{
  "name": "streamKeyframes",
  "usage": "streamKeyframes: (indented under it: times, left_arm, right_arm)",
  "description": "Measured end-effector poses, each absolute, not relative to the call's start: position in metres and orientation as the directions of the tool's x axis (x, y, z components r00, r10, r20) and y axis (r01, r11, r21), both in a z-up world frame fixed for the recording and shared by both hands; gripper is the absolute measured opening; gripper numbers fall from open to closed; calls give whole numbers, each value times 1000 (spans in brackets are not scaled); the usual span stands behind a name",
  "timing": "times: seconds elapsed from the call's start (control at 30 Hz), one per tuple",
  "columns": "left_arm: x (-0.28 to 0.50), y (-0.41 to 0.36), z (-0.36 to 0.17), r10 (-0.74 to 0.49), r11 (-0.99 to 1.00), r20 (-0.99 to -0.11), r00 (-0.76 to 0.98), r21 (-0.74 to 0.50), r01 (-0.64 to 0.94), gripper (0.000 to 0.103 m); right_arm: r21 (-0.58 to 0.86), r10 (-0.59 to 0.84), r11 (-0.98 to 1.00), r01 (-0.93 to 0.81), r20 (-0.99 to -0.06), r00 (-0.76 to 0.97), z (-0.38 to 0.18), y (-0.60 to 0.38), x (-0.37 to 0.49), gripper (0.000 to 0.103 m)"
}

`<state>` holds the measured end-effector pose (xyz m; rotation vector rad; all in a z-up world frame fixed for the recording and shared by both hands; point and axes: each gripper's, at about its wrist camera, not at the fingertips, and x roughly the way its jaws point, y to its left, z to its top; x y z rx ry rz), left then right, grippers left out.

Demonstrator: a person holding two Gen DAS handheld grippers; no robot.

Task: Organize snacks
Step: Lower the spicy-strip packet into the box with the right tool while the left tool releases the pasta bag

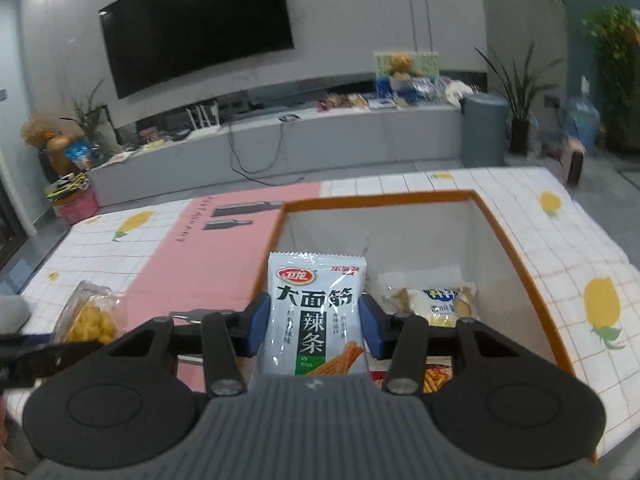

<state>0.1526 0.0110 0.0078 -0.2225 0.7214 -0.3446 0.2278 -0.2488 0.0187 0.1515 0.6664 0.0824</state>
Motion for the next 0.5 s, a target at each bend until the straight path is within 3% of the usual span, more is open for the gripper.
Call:
streamKeyframes:
  times: [0.13,0.33,0.5]
  left_arm:
    - [152,-15,7,-362,932,-600,713,-258,256,87]
    - [157,-39,-2,-345,938,-630,696,-199,284,87]
    - [161,-46,-9,-352,935,-639,684,-200,294,87]
  right_arm:
    - [95,40,995,32,-670,741,9,-245,251,47]
    - [21,-18,999,44,-690,723,-5,-248,283,47]
    - [109,39,992,63,-744,667,-16,-263,293,49]
